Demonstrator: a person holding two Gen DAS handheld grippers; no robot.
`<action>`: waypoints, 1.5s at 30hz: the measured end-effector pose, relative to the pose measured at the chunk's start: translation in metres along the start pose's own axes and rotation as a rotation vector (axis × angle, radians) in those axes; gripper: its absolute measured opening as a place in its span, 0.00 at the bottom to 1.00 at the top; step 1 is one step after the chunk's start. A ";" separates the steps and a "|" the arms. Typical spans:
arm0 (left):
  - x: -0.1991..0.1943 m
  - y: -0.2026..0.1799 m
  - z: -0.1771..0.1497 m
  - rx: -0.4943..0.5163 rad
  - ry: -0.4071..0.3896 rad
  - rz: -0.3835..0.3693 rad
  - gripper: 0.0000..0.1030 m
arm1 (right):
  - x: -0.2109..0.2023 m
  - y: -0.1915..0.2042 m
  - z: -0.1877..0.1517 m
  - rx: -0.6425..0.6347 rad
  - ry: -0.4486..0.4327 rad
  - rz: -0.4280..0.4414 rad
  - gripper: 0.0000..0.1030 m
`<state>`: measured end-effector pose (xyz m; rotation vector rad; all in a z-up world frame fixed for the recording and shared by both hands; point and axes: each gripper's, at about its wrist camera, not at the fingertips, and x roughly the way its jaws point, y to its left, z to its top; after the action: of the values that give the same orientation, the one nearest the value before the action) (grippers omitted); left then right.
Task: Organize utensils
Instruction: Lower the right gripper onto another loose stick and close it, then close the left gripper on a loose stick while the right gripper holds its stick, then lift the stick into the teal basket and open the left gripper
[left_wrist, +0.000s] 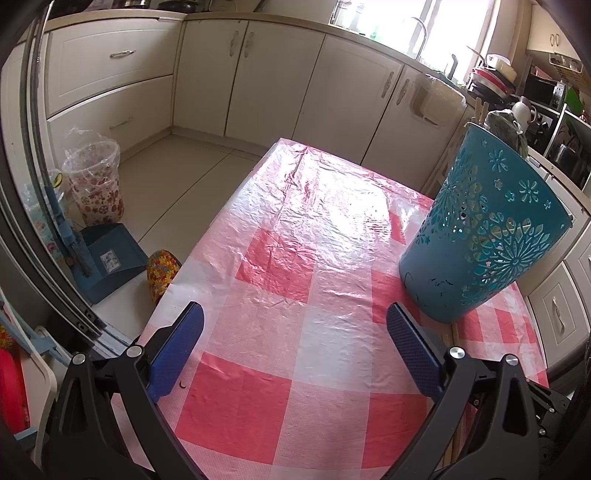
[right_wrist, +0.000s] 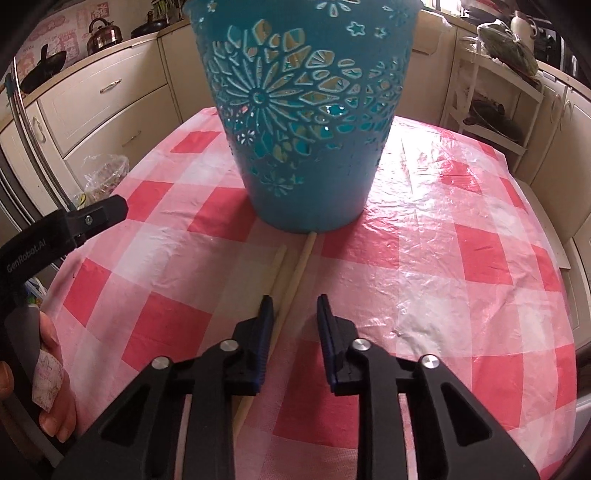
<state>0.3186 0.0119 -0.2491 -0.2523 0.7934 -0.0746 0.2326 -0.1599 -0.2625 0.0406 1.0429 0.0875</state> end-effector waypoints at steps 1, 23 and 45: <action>0.000 0.000 0.000 0.000 0.001 0.000 0.92 | -0.001 0.000 -0.001 -0.014 0.006 0.006 0.10; 0.016 -0.136 -0.045 0.475 0.223 -0.003 0.71 | -0.034 -0.061 -0.037 0.080 0.015 0.105 0.07; -0.045 -0.093 -0.021 0.240 0.170 -0.199 0.05 | -0.031 -0.056 -0.036 0.089 0.000 0.159 0.32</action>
<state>0.2752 -0.0751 -0.2083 -0.0973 0.9180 -0.3800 0.1887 -0.2186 -0.2578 0.2041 1.0422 0.1854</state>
